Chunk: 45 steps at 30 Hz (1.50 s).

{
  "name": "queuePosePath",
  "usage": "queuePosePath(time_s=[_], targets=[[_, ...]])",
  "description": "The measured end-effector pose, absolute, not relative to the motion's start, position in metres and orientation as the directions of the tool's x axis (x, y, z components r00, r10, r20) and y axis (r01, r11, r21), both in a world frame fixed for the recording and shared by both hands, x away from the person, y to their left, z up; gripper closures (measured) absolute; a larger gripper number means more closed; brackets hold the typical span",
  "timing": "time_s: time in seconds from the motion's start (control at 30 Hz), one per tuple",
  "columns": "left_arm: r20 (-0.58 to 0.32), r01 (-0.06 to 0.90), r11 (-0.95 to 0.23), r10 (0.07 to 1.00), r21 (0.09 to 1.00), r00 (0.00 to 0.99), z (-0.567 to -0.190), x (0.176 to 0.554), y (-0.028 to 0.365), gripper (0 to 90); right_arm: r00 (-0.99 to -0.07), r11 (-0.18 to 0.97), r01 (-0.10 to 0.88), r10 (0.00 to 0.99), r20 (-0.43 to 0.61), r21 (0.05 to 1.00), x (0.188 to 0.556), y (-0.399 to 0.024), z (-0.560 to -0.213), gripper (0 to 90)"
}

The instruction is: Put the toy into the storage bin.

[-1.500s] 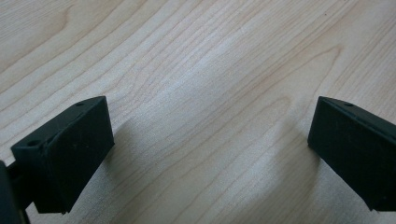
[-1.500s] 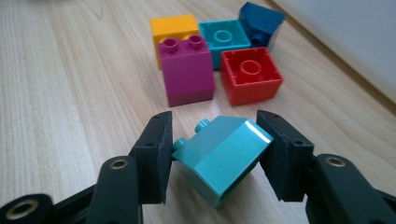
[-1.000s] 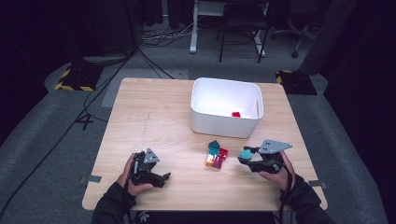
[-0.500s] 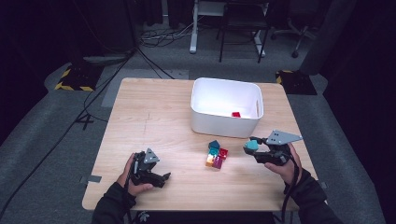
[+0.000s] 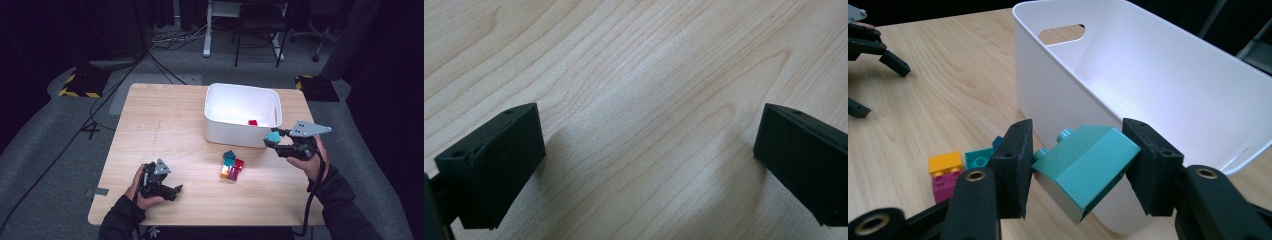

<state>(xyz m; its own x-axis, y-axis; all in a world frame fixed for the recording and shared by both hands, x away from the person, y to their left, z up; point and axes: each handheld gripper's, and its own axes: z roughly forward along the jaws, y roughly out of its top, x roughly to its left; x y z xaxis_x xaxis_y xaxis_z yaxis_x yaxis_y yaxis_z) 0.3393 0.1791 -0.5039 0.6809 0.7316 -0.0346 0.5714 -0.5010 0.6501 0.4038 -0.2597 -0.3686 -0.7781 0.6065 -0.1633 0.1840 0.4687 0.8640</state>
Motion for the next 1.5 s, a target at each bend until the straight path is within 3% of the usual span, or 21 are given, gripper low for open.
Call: queuePosePath(time_s=[0.63,1.5], targets=[[-0.034,0.571,-0.501,0.732,0.65,0.681,-0.504,0.339,0.179,0.3,-0.733,0.456,0.116,0.639,-0.233,0.883,0.431,-0.24,-0.336,49.0],[-0.034,0.571,-0.501,0.732,0.65,0.681,-0.504,0.339,0.179,0.3,-0.681,0.476,0.195,0.695,-0.23,0.858,0.481,-0.214,-0.345,49.0]])
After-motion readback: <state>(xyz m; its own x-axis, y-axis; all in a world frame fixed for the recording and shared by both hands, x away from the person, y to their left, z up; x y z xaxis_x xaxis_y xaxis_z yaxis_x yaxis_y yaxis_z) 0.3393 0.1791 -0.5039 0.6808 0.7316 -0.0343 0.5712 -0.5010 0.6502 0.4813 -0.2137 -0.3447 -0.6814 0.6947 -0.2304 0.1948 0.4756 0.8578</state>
